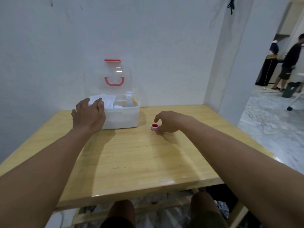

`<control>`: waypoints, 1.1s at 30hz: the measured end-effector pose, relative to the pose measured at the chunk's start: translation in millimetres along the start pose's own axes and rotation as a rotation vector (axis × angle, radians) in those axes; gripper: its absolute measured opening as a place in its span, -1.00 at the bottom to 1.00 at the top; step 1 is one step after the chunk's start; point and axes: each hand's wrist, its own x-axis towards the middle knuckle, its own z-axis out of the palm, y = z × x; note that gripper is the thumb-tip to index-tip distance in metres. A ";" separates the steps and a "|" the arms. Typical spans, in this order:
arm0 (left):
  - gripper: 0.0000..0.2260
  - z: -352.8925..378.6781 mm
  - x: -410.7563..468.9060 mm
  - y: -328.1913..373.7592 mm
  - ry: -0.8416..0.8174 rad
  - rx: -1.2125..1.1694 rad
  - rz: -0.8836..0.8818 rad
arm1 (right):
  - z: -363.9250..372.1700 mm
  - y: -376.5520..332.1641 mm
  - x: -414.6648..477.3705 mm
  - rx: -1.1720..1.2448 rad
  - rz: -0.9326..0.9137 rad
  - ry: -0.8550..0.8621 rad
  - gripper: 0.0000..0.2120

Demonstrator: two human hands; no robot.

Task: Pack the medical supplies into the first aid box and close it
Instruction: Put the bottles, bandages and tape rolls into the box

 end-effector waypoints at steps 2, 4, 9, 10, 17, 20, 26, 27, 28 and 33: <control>-0.53 0.2 -0.1 0.0 0.000 0.000 0.003 | 3.7 -0.6 0.3 0.018 -0.040 0.035 -0.50; -0.53 -0.1 -0.3 0.6 0.003 -0.002 0.005 | 5.4 -1.9 0.4 0.004 -0.059 0.052 -0.57; -0.53 -1.0 -2.1 1.4 -0.002 -0.012 0.004 | 4.9 -0.9 3.8 -0.020 -0.051 0.059 -0.66; -0.53 -1.4 -2.3 1.3 -0.001 -0.012 0.005 | 3.5 -0.7 4.2 -0.020 -0.050 0.065 -0.67; -0.49 -5.1 -5.2 2.5 0.017 -0.029 0.014 | -31.9 -10.7 2.7 0.029 -0.099 0.116 -0.71; -0.48 -7.0 -6.7 1.1 0.028 -0.073 0.003 | -54.1 -26.0 5.8 -0.011 -0.131 0.144 -0.68; -0.50 -11.9 -3.1 -2.2 0.069 -0.179 -0.002 | -89.3 -66.0 22.7 -0.010 -0.200 0.159 -0.70; -0.50 -12.1 -2.4 -4.4 0.073 -0.186 0.001 | -93.6 -72.8 27.2 -0.008 -0.211 0.160 -0.71; -0.50 -12.0 -2.3 -7.0 0.072 -0.187 0.005 | -97.1 -79.6 32.0 -0.013 -0.224 0.165 -0.72; -0.41 -10.9 -2.0 -16.9 0.057 -0.165 0.023 | -105.2 -111.6 64.3 -0.044 -0.282 0.181 -0.71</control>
